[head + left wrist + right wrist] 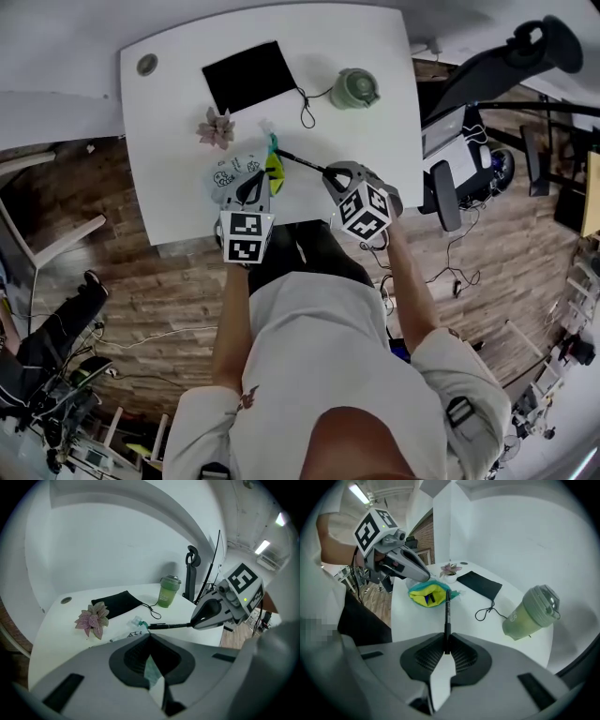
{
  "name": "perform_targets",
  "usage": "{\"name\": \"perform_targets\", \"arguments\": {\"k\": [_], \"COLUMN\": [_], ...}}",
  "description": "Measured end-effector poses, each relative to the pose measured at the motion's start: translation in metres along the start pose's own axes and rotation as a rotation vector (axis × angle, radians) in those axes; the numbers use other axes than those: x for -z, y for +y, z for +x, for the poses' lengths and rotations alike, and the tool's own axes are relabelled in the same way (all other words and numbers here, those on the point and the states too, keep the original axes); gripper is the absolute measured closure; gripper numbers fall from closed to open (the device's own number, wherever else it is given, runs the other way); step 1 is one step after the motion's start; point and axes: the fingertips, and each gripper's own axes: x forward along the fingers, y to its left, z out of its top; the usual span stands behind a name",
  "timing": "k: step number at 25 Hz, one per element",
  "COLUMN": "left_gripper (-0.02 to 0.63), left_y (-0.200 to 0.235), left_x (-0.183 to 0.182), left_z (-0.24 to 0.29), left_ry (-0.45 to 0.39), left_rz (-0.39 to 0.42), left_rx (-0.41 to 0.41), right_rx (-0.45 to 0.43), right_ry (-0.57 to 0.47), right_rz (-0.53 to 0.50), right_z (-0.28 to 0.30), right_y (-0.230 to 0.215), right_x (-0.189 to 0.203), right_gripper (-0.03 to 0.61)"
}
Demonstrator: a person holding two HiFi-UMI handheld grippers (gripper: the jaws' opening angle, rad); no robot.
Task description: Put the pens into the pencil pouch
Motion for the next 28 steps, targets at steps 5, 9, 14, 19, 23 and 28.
{"name": "perform_targets", "arguments": {"k": [5,9,14,19,23,28], "left_gripper": [0.617,0.617,0.617,0.617,0.617,0.617], "left_y": [-0.002,-0.003,-0.006,-0.009,-0.01,-0.01], "left_x": [0.004,0.004,0.006,0.009,0.01,0.011], "left_z": [-0.011,-0.018,-0.026,-0.032,-0.036,-0.038], "left_ry": [-0.019,-0.034,-0.052,-0.066,-0.079,-0.088], "left_rz": [-0.014,-0.021,-0.024,-0.033,-0.046,-0.066], "left_rx": [-0.02,-0.034,-0.044,-0.046,-0.046,-0.039], "right_rx": [-0.046,-0.079,-0.107,-0.125,-0.131,-0.149], "right_ry": [0.029,0.064,0.087,0.081,0.061,0.035], "right_rz": [-0.054,-0.107,-0.158,-0.197,-0.227,-0.257], "right_z": [-0.007,-0.01,-0.007,-0.001,0.004,0.016], "right_y": [0.023,0.038,0.053,0.063,0.068,0.074], "right_x": [-0.001,0.003,0.004,-0.007,-0.023,-0.043], "right_gripper": [0.532,0.532,0.532,0.532,0.532,0.532]}}
